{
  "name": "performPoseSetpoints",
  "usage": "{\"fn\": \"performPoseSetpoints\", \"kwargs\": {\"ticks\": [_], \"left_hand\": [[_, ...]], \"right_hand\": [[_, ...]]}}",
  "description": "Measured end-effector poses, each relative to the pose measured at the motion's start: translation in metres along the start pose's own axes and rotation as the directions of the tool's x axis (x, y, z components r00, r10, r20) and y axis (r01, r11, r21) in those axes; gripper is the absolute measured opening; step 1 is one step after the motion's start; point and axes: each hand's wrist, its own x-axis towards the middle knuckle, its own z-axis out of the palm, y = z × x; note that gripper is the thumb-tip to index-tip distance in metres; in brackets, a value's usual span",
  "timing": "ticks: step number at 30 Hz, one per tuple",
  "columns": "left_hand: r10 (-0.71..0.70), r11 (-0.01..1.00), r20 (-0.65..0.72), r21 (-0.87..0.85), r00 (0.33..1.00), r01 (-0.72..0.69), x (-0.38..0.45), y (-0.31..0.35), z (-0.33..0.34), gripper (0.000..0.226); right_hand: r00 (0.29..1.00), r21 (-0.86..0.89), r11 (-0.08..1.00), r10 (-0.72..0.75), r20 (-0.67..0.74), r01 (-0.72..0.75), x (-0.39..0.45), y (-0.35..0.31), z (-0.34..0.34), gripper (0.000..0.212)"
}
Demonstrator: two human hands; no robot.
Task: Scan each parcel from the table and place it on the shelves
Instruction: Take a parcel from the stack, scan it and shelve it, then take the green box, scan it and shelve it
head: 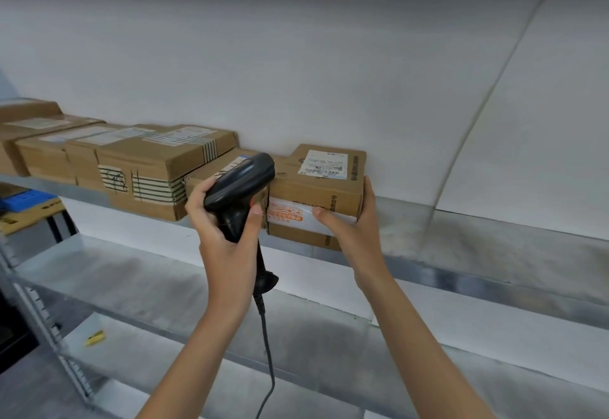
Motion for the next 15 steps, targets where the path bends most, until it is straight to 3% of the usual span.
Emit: {"fn": "performPoseSetpoints", "kwargs": {"ticks": [4,7,11,15], "left_hand": [[0.034,0.999,0.042,-0.018,0.999,-0.033,-0.005,0.017,0.011,0.061],[0.040,0.995,0.124,-0.097,0.991,-0.028,-0.014,0.035,0.033,0.062],[-0.024,0.983,0.273,-0.169,0.962,0.072,-0.041,0.055,0.076,0.061],[-0.029,0.972,0.453,-0.195,0.891,0.130,-0.083,0.076,0.132,0.064]], "right_hand": [[0.998,0.001,0.998,0.063,0.023,-0.063,-0.009,-0.001,-0.012,0.101],[0.999,-0.071,0.997,0.027,-0.020,-0.028,-0.021,-0.010,-0.038,0.111],[0.987,-0.226,0.974,-0.041,-0.154,0.005,-0.039,-0.026,-0.098,0.098],[0.954,-0.427,0.904,-0.113,-0.277,-0.016,-0.070,-0.038,-0.180,0.082]]}}
